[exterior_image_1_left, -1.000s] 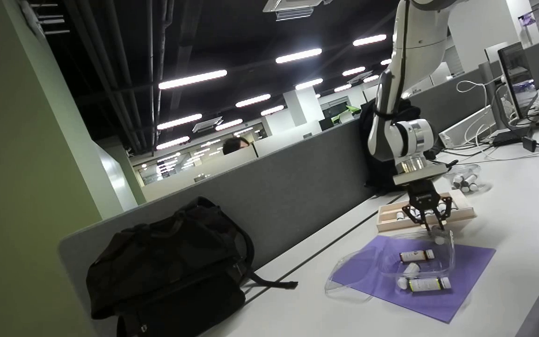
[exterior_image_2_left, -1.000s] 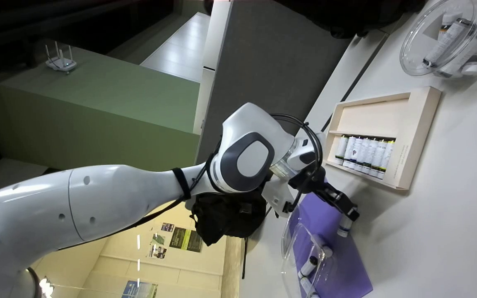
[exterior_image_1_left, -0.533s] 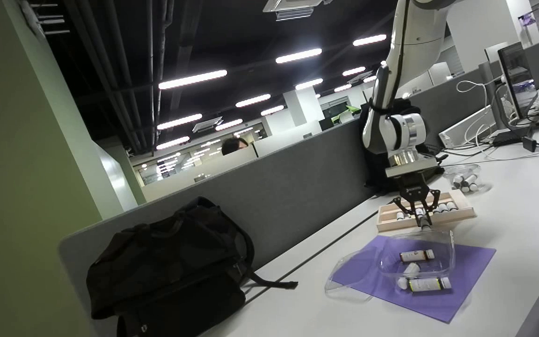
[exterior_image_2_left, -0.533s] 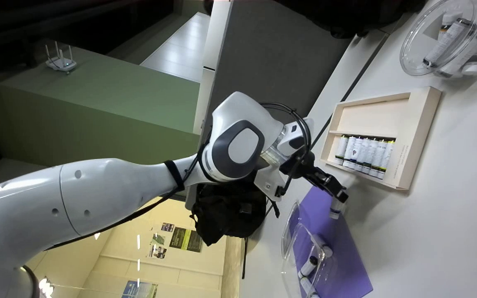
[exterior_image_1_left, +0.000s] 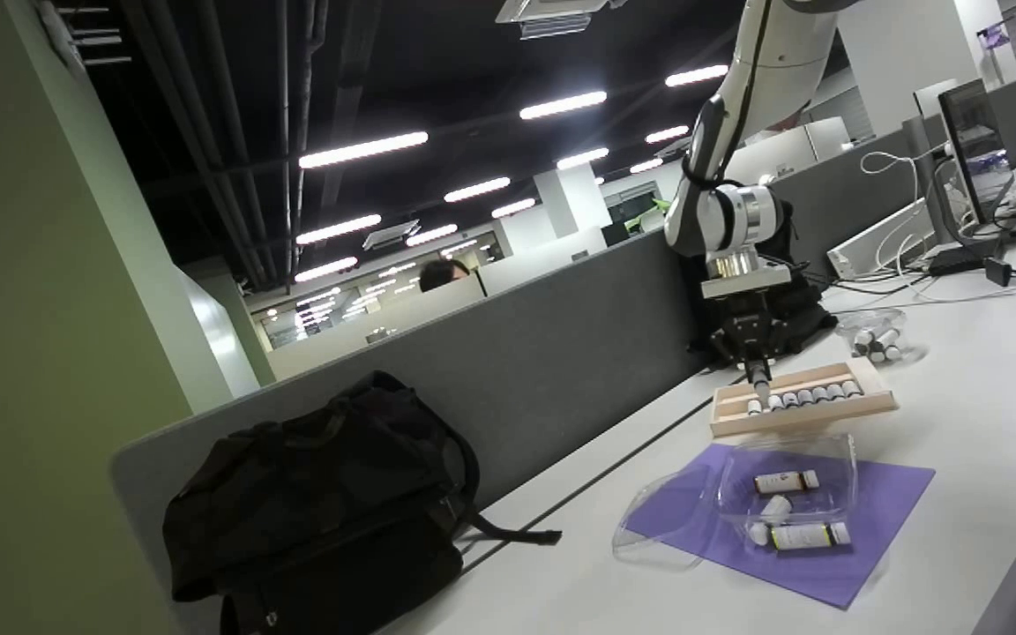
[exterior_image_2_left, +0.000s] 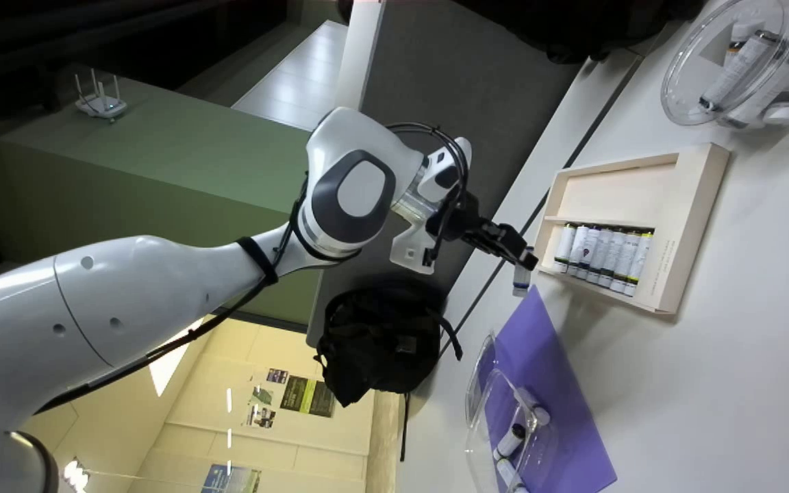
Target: Pick up the bottle from the table and put it on the tray
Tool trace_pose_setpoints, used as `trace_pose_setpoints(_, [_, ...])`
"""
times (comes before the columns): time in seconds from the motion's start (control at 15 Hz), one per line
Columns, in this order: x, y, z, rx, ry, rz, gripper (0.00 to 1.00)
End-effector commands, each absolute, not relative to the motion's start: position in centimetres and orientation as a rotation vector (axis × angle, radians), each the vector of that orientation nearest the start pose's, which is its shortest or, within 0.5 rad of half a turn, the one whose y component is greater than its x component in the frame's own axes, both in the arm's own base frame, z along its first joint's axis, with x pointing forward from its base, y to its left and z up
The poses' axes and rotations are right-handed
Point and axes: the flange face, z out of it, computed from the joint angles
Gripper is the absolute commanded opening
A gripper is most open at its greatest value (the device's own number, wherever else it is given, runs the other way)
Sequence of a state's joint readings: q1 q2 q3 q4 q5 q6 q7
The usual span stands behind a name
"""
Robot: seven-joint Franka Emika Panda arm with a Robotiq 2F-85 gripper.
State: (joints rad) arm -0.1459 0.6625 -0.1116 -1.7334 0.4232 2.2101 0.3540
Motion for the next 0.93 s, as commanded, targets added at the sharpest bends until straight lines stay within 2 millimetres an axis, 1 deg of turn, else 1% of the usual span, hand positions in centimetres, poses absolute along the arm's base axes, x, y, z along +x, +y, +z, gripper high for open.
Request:
trace_pose_setpoints(0.0, [66.0, -16.1, 20.6, -2.667, 1.223, 0.205, 0.07])
trace_pose_setpoints(0.07, [66.5, -16.3, 20.9, -2.665, 1.237, 0.191, 0.07])
trace_pose_setpoints(0.13, [65.1, -15.7, 20.3, -2.659, 1.21, 0.199, 0.07])
trace_pose_setpoints(0.2, [65.4, -15.8, 20.5, -2.66, 1.207, 0.191, 0.27])
trace_pose_setpoints(0.6, [65.1, -15.5, 20.0, -2.661, 1.204, 0.204, 0.27])
trace_pose_setpoints(0.67, [65.1, -15.5, 20.0, -2.661, 1.204, 0.204, 0.07])
trace_pose_setpoints(0.87, [66.5, -16.5, 20.0, -2.62, 1.212, 0.159, 0.07])
